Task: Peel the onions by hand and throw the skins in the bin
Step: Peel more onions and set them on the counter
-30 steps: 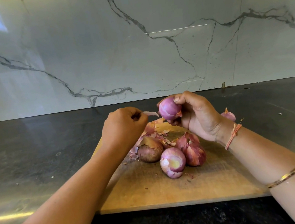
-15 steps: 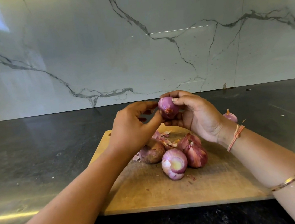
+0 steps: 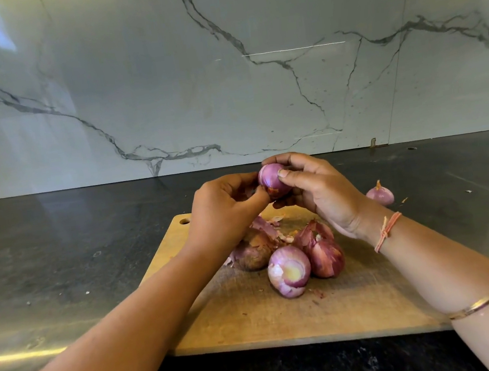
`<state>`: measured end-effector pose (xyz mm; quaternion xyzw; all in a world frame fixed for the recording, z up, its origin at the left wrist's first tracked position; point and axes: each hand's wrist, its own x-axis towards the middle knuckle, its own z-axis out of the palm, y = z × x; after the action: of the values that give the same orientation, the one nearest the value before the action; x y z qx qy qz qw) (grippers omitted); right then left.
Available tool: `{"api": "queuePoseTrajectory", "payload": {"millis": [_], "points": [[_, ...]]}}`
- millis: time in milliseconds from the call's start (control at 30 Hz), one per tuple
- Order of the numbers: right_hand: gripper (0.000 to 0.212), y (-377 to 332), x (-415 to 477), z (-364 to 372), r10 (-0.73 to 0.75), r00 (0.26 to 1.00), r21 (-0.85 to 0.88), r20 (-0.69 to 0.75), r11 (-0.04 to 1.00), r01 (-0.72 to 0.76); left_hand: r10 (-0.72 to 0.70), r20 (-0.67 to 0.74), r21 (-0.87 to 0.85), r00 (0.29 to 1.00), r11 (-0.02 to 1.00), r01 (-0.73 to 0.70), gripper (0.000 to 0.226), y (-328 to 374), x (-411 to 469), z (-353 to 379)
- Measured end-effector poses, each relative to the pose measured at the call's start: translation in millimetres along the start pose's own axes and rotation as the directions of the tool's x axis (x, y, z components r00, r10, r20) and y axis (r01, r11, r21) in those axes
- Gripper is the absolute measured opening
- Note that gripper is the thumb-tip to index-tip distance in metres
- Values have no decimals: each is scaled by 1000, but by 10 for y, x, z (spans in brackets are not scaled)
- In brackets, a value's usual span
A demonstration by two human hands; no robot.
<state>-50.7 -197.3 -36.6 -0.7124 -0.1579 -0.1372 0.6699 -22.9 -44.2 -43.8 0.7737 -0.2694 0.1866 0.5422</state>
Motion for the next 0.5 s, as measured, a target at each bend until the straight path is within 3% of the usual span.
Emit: {"api": "queuePoseTrajectory", "payload": {"millis": [333,500], "points": [[22,-2,1,37,-29,999,6,-21,1000,29,50,-48,19,998,999,-49,21,0,19,9],[15,-14,6,60,-12,1000,166,16,986,9,55,-111,28,992,998,-52,21,-24,51,-29]]}}
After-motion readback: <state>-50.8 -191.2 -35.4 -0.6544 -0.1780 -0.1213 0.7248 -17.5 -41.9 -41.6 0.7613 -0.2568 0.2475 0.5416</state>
